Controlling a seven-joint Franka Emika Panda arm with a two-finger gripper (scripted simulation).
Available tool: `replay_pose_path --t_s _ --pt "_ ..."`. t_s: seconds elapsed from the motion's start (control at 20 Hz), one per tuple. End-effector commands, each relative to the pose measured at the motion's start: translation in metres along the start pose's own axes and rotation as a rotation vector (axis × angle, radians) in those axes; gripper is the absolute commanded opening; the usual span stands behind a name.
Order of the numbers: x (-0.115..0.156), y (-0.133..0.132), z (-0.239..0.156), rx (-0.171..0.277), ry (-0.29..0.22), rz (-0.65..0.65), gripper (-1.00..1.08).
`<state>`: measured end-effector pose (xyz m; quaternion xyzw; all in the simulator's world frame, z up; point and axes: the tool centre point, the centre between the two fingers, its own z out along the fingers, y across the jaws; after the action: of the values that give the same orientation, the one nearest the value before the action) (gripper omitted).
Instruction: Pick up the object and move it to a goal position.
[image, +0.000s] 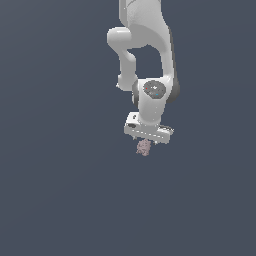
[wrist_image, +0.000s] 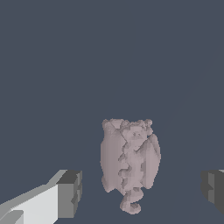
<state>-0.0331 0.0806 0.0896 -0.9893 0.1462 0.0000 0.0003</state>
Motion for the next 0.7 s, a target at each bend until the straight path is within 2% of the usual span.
replay_pose_path --t_s 0.0,0.35,0.6,0.65 --pt "-0.001 0.0 0.008 0.0 -0.001 0.0 1.0" --pt "-0.002 0.0 0.039 -0.001 0.0 0.002 1.0" --pt "-0.001 0.0 0.046 -0.001 0.0 0.003 1.0" --pt "-0.001 0.0 0.046 -0.001 0.0 0.003 -1.0"
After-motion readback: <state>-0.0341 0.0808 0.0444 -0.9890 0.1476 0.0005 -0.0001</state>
